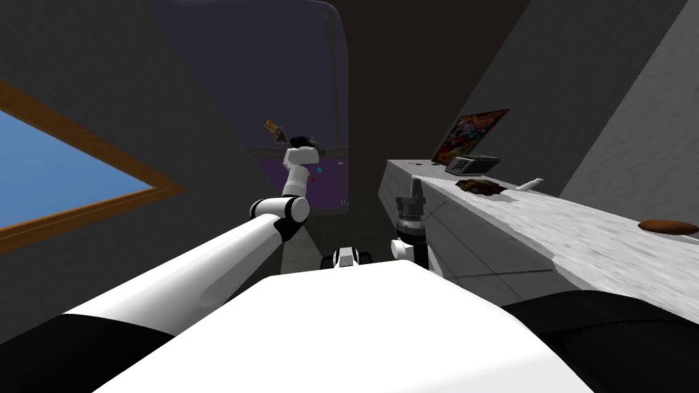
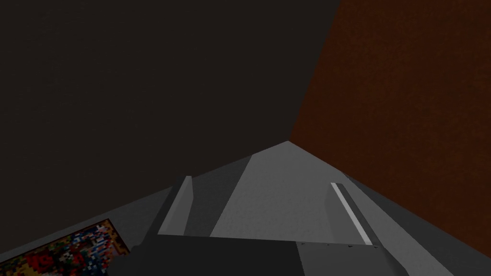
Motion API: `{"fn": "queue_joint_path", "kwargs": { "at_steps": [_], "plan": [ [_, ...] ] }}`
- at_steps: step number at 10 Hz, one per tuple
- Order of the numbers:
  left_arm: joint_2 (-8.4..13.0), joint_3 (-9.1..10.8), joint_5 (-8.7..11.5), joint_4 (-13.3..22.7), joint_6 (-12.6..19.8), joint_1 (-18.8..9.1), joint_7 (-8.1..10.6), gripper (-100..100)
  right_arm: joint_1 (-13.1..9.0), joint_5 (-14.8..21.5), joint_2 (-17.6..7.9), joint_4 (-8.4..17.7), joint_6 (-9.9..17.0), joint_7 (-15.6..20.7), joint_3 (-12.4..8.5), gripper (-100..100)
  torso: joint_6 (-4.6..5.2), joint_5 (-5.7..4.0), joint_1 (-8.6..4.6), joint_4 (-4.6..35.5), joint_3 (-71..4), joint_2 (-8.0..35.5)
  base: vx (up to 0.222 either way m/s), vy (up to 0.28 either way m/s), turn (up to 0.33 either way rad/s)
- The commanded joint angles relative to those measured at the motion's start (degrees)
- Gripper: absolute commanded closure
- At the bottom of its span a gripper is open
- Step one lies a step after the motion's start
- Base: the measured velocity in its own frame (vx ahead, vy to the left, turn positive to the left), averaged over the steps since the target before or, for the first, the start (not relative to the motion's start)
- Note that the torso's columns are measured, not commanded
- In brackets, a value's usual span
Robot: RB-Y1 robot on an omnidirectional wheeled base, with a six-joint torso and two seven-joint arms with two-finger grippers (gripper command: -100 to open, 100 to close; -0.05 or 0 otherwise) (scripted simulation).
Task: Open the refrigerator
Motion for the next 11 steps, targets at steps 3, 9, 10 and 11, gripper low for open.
{"fn": "queue_joint_path", "kwargs": {
  "at_steps": [3, 9, 10, 11],
  "plan": [
    [-0.05, -0.02, -0.60, 0.80, 4.90, -2.88, 0.52, -100, 0.00, 0.00, 0.00, 0.00, 0.00, 0.00, 0.00, 0, -0.01, 0.03, 0.09, 0.03, 0.07, 0.12, 0.193, -0.024, -0.050],
    [-0.79, -0.20, -1.25, 2.26, 10.63, -6.05, 0.87, -100, 0.00, 0.00, 0.01, 0.00, 0.00, 0.00, 0.00, 0, 0.01, -0.04, -0.14, -0.01, 0.00, 0.01, 0.210, -0.043, -0.054],
    [-0.59, -0.19, -1.03, 2.00, 10.00, -5.60, 0.71, -100, 0.00, 0.00, 0.00, 0.00, 0.00, 0.00, 0.00, 0, 0.01, -0.01, -0.01, 0.06, 0.12, 0.21, 0.071, -0.016, -0.009],
    [-0.43, -0.17, -1.29, 2.02, 10.65, -6.06, 0.78, -100, -0.02, 0.00, 0.00, 0.00, 0.00, 0.00, 0.00, 0, -0.02, 0.06, 0.16, 0.14, 0.29, 0.47, 0.125, -0.025, -0.028]
  ]
}}
